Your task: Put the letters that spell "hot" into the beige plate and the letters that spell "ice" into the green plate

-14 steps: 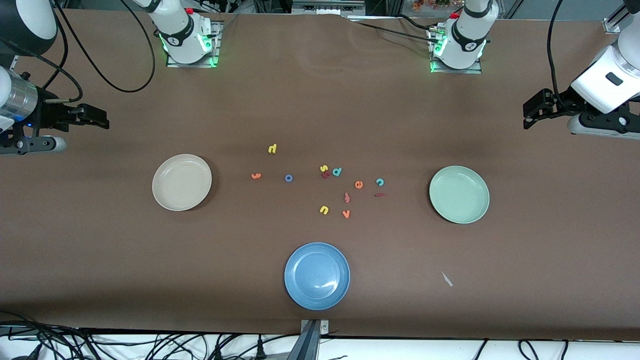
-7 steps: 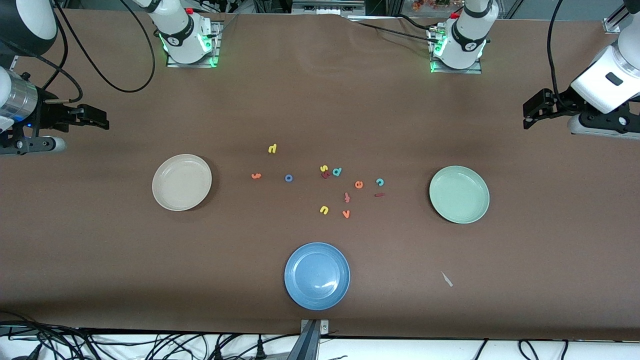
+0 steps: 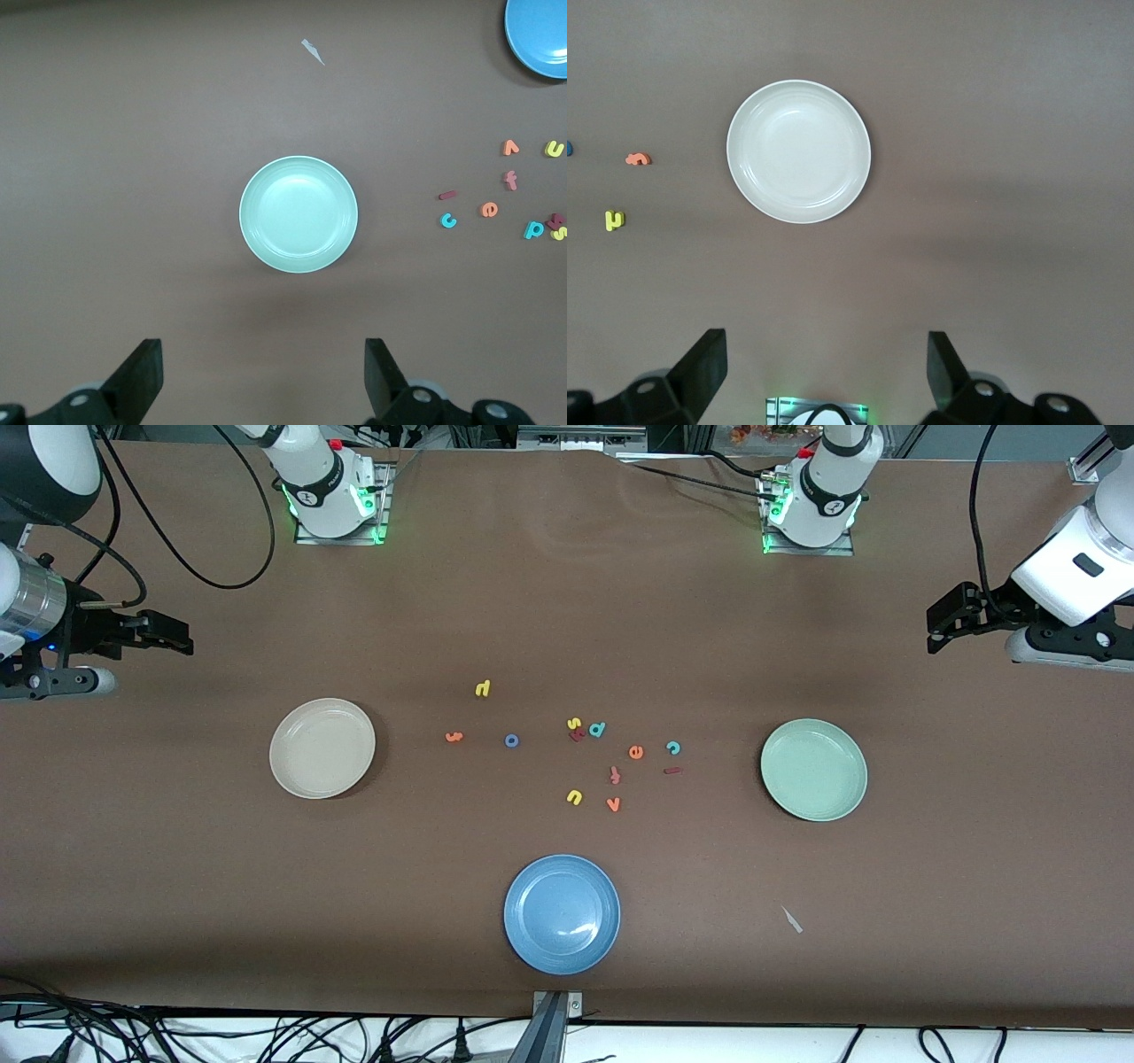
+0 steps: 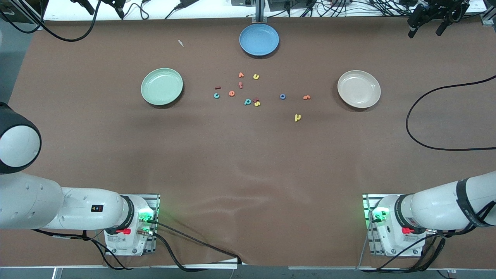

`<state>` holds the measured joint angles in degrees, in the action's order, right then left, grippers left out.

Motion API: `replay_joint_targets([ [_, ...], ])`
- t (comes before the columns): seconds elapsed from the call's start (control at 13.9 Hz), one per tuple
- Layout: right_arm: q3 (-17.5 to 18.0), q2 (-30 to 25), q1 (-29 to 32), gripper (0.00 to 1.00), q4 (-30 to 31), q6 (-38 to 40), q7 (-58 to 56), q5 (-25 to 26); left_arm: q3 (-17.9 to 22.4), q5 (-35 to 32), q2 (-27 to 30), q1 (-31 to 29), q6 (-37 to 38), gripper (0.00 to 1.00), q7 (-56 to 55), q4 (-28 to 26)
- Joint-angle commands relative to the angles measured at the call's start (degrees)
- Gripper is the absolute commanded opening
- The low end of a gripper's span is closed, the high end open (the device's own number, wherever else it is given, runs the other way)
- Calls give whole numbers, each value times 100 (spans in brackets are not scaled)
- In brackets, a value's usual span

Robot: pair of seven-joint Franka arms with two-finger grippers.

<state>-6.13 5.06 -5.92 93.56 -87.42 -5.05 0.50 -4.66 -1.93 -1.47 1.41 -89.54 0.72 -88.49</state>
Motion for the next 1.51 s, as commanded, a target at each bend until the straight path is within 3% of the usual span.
replay_joint_targets([
  [0.0,15,83,38,100,-153,41,39,21,-17,-88,-82,-18,138,100,60,192],
  [1.44,24,91,20,100,-162,32,118,29,-17,-88,-82,-18,156,100,60,192],
])
